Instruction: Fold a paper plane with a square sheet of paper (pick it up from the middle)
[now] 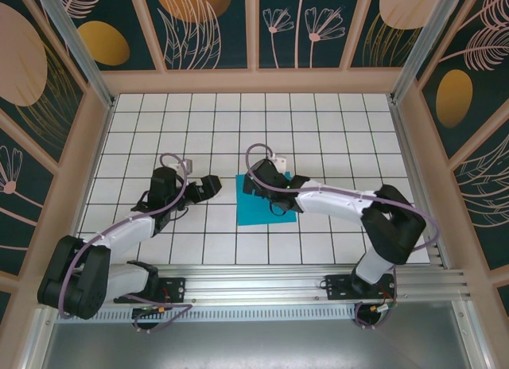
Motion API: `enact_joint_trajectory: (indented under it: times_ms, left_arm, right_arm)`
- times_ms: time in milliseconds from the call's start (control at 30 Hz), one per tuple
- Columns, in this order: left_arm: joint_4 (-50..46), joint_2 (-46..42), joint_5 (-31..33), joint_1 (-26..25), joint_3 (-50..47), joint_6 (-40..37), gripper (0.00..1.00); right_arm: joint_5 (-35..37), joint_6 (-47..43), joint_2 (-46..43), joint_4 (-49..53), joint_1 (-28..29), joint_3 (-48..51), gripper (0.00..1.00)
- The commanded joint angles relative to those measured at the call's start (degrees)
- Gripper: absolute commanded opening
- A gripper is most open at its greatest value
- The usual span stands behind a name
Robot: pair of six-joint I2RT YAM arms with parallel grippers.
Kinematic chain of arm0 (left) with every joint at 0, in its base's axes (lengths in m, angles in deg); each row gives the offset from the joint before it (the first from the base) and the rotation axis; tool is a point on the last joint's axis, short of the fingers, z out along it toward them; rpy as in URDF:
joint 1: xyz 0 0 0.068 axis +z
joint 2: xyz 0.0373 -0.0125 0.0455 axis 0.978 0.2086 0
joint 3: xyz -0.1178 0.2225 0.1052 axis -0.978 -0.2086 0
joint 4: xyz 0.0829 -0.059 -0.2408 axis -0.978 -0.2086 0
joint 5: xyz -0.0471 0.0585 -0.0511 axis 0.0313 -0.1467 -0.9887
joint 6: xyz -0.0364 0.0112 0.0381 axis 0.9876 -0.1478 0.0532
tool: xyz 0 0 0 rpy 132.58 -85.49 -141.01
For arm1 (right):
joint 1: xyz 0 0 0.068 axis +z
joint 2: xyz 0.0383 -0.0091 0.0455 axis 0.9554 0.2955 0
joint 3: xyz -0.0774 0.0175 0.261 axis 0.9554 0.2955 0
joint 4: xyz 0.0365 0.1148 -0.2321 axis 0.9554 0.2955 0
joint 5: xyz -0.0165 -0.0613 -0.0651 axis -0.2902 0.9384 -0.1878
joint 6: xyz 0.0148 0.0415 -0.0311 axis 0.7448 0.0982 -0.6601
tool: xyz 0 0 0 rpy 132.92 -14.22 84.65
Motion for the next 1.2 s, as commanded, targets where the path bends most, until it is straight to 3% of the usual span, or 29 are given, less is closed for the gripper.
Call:
enact_joint_trajectory:
  times_ms: [0,33,100,167,333,667,1167]
  left_arm:
    - [3.0,-0.5,3.2,-0.7,0.3,0.4,0.98]
    - [2.2,-1.0,4.8,-0.7,0.5,-0.9,0.98]
    - [-0.4,-2.3,8.7,-0.7,0.9,-3.8,0.98]
    - [-1.8,-3.9,12.6,-0.7,1.0,-5.4,0.99]
    - [-0.8,-6.2,18.6,-0.7,0.3,-5.5,0.99]
    - [0.4,-6.1,16.9,-0.7,0.0,-5.8,0.99]
    - [-0.4,-5.7,13.1,-0.7,-0.5,-7.3,0.99]
  right_arm:
    - [11.4,-1.3,-4.1,3.7,-0.7,1.2,0.99]
    - [11.5,1.1,-4.5,4.4,-1.4,1.8,0.99]
    - [0.3,-4.7,-4.0,1.9,-3.7,1.9,0.99]
    - [-8.7,-5.1,-1.9,2.6,-5.6,0.3,0.91]
    - [-15.2,-5.6,6.5,9.6,-5.9,-6.7,0.78]
    - [-14.2,-5.0,19.1,21.9,-4.9,-19.3,0.73]
    - [-14.6,-3.8,25.8,24.9,-3.7,-21.7,0.80]
